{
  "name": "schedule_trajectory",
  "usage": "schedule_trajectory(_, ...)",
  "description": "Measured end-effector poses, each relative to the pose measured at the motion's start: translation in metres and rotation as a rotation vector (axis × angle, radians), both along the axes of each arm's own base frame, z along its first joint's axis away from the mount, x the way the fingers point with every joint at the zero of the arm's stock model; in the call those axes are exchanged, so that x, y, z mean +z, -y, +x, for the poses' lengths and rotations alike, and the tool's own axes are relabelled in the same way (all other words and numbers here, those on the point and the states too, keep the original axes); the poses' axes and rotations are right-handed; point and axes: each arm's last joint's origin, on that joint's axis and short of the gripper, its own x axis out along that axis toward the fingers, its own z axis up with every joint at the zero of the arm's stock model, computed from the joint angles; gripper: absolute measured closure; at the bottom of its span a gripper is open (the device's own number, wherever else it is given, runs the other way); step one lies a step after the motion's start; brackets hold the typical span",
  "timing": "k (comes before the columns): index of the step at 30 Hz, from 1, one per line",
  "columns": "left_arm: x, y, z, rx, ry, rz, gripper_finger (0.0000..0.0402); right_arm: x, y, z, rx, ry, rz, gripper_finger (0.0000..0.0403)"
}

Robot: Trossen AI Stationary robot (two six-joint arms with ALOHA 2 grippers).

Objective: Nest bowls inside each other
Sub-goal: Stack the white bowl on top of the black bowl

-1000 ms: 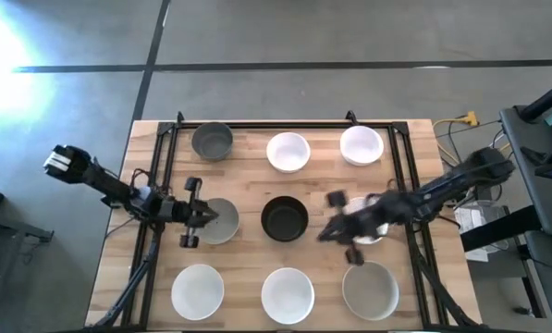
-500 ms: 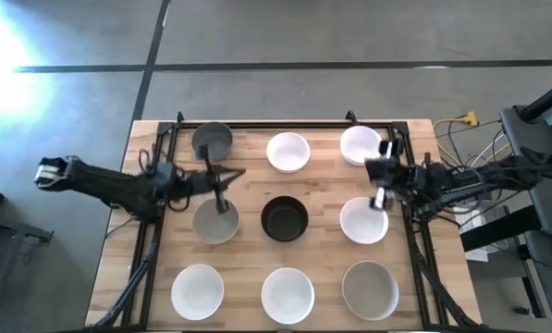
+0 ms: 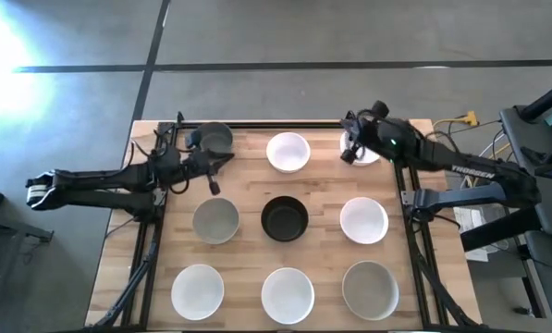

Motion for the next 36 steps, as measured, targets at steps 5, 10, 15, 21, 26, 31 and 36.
schedule_trajectory(5, -0.022, 0.004, -0.002, -0.005, 0.039, -0.133, 0.0402, 0.001, 0.02, -0.004, -0.121, -0.232, 0.167, 0.0394)
schedule_trajectory(10, -0.036, 0.006, 0.0, -0.024, 0.051, -0.094, 0.0402, -0.014, 0.024, -0.008, -0.165, -0.446, 0.279, 0.039)
schedule_trajectory(15, -0.033, 0.005, 0.002, -0.033, 0.066, 0.015, 0.0402, -0.035, 0.023, -0.011, -0.19, -0.568, 0.356, 0.0346)
schedule_trajectory(21, -0.021, 0.006, 0.001, -0.035, 0.124, 0.045, 0.0402, -0.048, 0.027, -0.009, -0.18, -0.64, 0.407, 0.0261)
schedule_trajectory(26, -0.017, 0.007, -0.001, -0.046, 0.144, 0.045, 0.0402, -0.052, 0.044, -0.007, -0.188, -0.666, 0.442, 0.0231)
schedule_trajectory(31, -0.016, 0.009, -0.001, -0.103, 0.166, -0.002, 0.0402, -0.063, 0.076, -0.003, -0.078, -0.56, 0.73, 0.0235)
schedule_trajectory(36, -0.019, 0.01, 0.001, -0.168, 0.169, -0.082, 0.0402, -0.08, 0.108, -0.002, -0.172, -0.584, 0.872, 0.0248)
